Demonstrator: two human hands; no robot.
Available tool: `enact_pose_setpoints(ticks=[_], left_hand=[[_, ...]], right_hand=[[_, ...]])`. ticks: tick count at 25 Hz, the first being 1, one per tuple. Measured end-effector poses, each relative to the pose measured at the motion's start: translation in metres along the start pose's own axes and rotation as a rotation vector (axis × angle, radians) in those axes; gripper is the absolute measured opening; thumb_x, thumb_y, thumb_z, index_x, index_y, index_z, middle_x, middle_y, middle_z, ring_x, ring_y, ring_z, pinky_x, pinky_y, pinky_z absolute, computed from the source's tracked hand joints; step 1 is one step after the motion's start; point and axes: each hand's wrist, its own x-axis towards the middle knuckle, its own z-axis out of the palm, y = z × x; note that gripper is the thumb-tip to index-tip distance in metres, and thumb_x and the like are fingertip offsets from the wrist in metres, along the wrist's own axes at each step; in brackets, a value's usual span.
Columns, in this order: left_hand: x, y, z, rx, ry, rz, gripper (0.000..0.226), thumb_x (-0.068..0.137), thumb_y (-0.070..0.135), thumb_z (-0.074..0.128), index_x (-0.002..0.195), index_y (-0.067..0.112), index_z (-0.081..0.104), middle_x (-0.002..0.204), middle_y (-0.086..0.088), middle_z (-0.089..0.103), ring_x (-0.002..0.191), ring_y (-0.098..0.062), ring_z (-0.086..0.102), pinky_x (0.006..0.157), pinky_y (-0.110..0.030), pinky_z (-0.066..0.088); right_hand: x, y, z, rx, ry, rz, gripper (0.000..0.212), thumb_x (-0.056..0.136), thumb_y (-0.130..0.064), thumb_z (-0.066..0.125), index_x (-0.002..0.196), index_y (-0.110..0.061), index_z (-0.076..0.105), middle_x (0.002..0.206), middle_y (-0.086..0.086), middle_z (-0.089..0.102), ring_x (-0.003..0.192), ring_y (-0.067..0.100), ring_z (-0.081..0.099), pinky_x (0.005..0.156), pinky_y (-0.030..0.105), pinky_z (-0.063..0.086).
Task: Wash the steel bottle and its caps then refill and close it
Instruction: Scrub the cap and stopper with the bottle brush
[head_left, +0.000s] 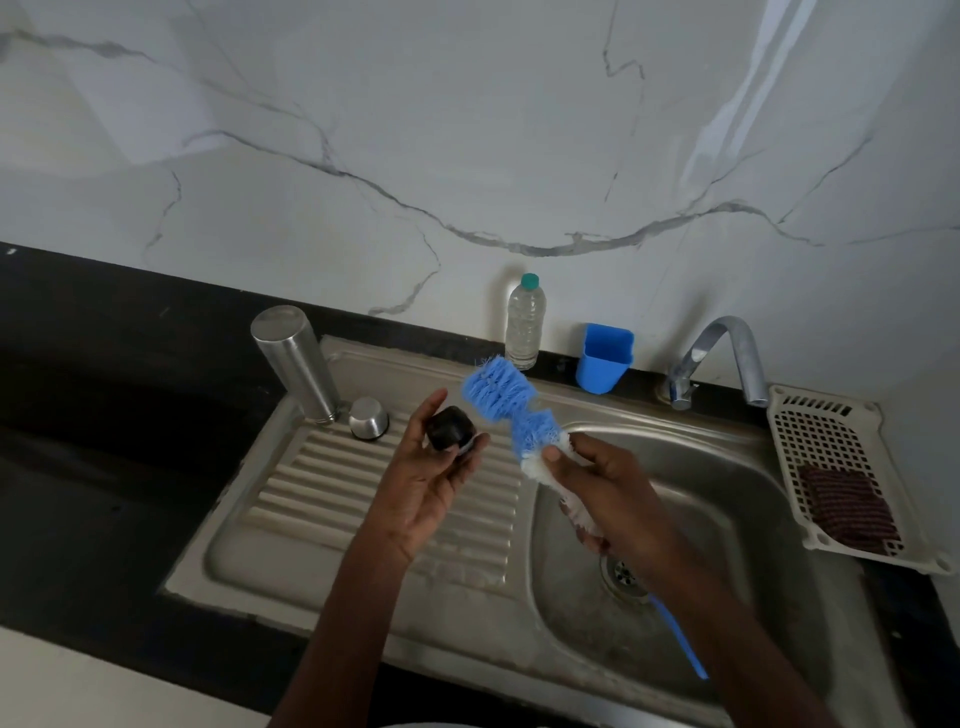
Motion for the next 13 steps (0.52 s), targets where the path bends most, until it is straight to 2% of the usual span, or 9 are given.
enact_pose_setpoints(ticks=[2, 3, 6, 8, 9, 11, 13], left_hand=[[0.006, 0.008, -0.012, -0.016, 0.031, 0.054, 0.078, 0.075, -0.013, 0.072, 0.147, 0.011, 0.055, 0.145, -0.022, 0.048, 0.120, -0.043, 0.066, 0.101, -0.046, 0.058], [0.010, 0.010, -0.018, 0.011, 0.055, 0.080, 0.071, 0.078, -0.017, 0.068, 0.144, 0.008, 0.057, 0.143, -0.021, 0.048, 0.121, -0.044, 0.065, 0.101, -0.046, 0.058], [0.027, 0.012, -0.032, 0.155, 0.214, 0.158, 0.063, 0.070, -0.014, 0.064, 0.128, 0.010, 0.062, 0.131, -0.022, 0.053, 0.117, -0.041, 0.062, 0.087, -0.035, 0.063], [0.037, 0.010, -0.037, 0.251, 0.295, 0.191, 0.063, 0.067, -0.006, 0.062, 0.127, 0.013, 0.060, 0.127, -0.019, 0.056, 0.113, -0.035, 0.062, 0.084, -0.029, 0.060], [0.043, 0.009, -0.039, 0.369, 0.333, 0.204, 0.059, 0.073, -0.004, 0.066, 0.129, 0.015, 0.060, 0.129, -0.016, 0.057, 0.114, -0.030, 0.062, 0.085, -0.026, 0.058], [0.053, 0.005, -0.042, 0.751, 0.412, 0.265, 0.051, 0.084, 0.000, 0.075, 0.130, 0.018, 0.060, 0.130, -0.006, 0.061, 0.115, -0.019, 0.061, 0.089, -0.018, 0.050], [0.064, 0.002, -0.050, 1.127, 0.411, 0.371, 0.048, 0.084, 0.004, 0.079, 0.126, 0.018, 0.061, 0.122, 0.002, 0.063, 0.111, -0.014, 0.060, 0.093, -0.023, 0.049]], right_hand=[[0.010, 0.005, 0.011, 0.085, 0.018, 0.074, 0.020, 0.100, -0.042, 0.063, 0.106, -0.024, 0.071, 0.065, 0.005, 0.060, 0.046, 0.012, 0.050, 0.043, 0.024, 0.034], [0.014, 0.007, 0.015, 0.120, 0.021, 0.107, 0.021, 0.100, -0.042, 0.062, 0.106, -0.023, 0.071, 0.065, 0.007, 0.059, 0.045, 0.014, 0.049, 0.041, 0.022, 0.032], [0.026, 0.016, 0.026, 0.202, 0.005, 0.177, 0.024, 0.101, -0.038, 0.062, 0.114, -0.019, 0.069, 0.067, 0.011, 0.057, 0.044, 0.016, 0.048, 0.040, 0.022, 0.029], [0.033, 0.024, 0.033, 0.212, -0.001, 0.223, 0.026, 0.101, -0.036, 0.063, 0.116, -0.015, 0.068, 0.069, 0.012, 0.057, 0.046, 0.017, 0.051, 0.040, 0.022, 0.031], [0.037, 0.027, 0.037, 0.215, -0.004, 0.244, 0.027, 0.102, -0.035, 0.063, 0.116, -0.013, 0.067, 0.071, 0.012, 0.057, 0.046, 0.017, 0.052, 0.041, 0.022, 0.032], [0.043, 0.032, 0.044, 0.236, -0.008, 0.283, 0.029, 0.102, -0.032, 0.063, 0.117, -0.008, 0.066, 0.070, 0.013, 0.059, 0.047, 0.018, 0.054, 0.039, 0.022, 0.034], [0.050, 0.035, 0.050, 0.240, 0.007, 0.311, 0.028, 0.102, -0.029, 0.063, 0.117, -0.005, 0.065, 0.068, 0.012, 0.062, 0.049, 0.020, 0.057, 0.039, 0.022, 0.036]])
